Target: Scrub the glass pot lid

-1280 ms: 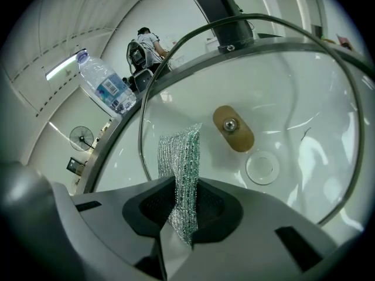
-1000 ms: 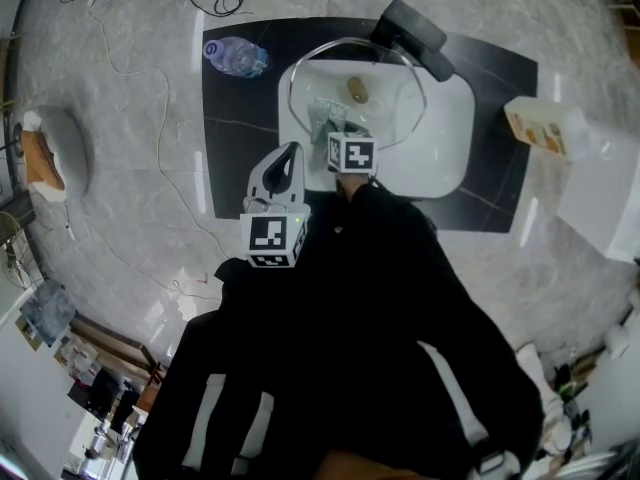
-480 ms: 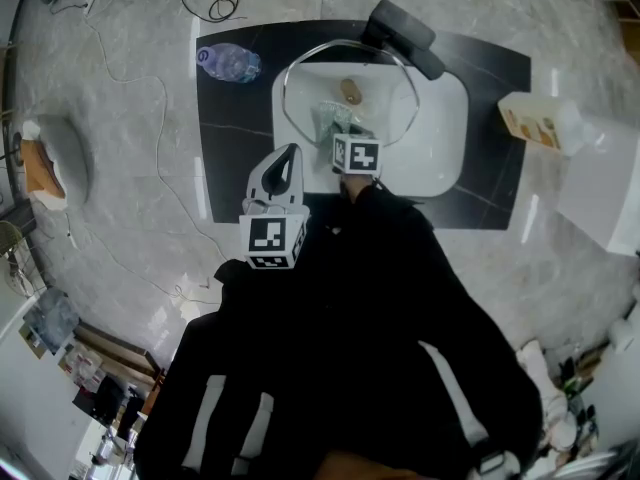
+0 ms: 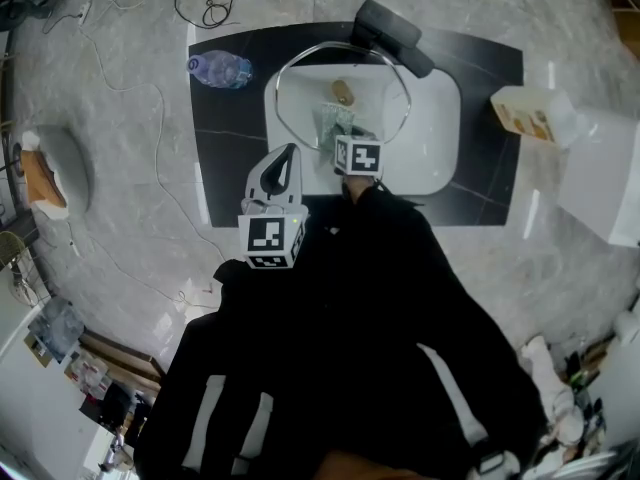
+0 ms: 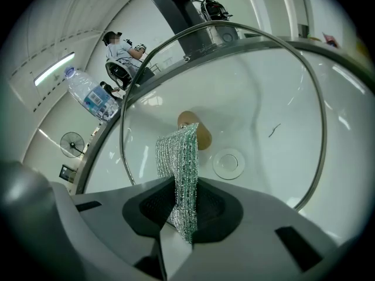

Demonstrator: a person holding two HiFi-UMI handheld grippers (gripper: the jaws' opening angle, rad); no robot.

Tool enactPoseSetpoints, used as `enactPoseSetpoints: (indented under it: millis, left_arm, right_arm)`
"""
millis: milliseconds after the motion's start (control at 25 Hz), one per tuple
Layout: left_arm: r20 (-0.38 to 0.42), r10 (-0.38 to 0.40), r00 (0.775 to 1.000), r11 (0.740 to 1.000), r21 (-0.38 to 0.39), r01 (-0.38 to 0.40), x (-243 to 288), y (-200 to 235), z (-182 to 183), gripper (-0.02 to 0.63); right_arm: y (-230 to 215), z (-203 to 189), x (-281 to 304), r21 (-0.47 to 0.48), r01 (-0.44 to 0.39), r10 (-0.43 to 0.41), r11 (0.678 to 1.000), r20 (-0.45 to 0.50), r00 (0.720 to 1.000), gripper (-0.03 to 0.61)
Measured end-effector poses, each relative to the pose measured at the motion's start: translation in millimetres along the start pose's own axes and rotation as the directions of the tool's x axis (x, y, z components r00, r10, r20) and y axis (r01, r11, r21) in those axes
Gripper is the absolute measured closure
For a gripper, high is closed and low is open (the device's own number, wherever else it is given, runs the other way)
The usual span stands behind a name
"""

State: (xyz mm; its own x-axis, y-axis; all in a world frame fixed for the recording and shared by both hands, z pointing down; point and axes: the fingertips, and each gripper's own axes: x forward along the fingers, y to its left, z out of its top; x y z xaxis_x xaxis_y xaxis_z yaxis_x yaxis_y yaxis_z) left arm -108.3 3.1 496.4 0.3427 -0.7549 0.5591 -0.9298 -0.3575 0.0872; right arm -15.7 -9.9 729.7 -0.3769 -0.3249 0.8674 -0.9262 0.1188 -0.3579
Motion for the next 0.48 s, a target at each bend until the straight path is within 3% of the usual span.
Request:
enactPoseSetpoints:
  millis: [480]
  left_arm:
    - [0.003, -0.03, 1.0, 0.999, 0.021, 0.03, 11, -14, 8, 0.611]
  right_arm:
    - [-25, -1, -12, 0.027, 0.03, -0.03, 0.999, 0.006, 1.0, 0.508]
